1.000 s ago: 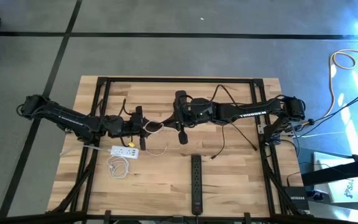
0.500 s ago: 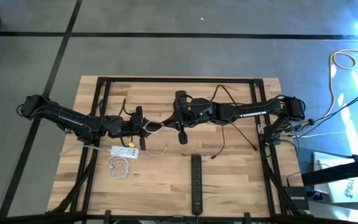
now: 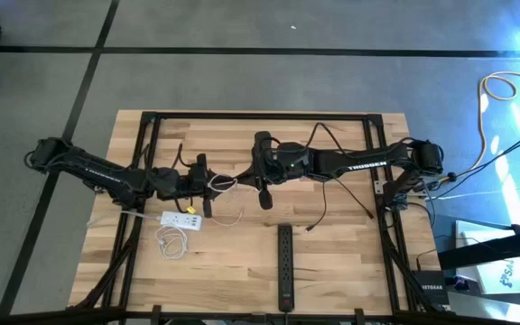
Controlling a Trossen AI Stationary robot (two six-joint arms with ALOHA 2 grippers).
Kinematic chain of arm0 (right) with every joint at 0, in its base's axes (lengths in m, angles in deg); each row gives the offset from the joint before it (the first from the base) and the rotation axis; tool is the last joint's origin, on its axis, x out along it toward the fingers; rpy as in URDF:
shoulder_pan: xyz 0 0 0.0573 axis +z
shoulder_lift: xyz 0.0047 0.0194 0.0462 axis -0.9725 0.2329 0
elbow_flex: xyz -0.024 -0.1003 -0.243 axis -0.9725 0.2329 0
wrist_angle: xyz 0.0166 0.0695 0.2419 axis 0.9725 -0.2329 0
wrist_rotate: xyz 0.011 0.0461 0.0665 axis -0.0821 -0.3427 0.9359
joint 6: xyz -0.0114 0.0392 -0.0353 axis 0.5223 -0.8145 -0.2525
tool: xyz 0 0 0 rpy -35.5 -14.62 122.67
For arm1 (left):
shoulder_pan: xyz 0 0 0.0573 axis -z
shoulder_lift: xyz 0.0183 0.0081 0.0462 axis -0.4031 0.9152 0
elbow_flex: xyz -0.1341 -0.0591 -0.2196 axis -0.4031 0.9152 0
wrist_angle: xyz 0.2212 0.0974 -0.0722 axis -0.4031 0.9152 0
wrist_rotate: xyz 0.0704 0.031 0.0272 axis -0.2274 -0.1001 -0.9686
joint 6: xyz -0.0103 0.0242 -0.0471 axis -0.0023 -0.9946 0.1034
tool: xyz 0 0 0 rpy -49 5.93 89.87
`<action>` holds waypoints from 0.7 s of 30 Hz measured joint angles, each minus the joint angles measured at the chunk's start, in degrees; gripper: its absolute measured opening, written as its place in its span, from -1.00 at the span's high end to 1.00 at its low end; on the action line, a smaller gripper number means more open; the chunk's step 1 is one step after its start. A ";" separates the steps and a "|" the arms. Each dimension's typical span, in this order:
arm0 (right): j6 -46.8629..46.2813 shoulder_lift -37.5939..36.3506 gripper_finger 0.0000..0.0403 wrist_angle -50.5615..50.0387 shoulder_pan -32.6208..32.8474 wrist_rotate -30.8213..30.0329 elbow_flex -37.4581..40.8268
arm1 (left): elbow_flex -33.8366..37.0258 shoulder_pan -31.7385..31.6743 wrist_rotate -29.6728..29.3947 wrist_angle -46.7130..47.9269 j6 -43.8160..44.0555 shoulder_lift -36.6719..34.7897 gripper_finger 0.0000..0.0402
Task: Insert USB
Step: Insert the pink USB cable into the white USB adapter
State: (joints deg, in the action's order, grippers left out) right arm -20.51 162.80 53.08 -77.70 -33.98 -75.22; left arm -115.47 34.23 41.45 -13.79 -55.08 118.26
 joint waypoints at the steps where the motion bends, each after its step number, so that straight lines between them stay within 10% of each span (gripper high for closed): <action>1: 0.00 0.00 1.00 -0.01 0.02 0.00 0.00 | 0.00 0.00 -0.02 0.00 0.00 0.00 0.68; 21: -0.44 0.00 1.00 0.02 0.02 -2.69 0.00 | 0.00 -0.07 0.00 -0.02 -0.68 0.00 0.65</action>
State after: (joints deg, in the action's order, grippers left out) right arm -20.94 162.80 53.10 -77.68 -36.67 -75.22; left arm -115.47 34.16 41.45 -13.81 -55.76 118.26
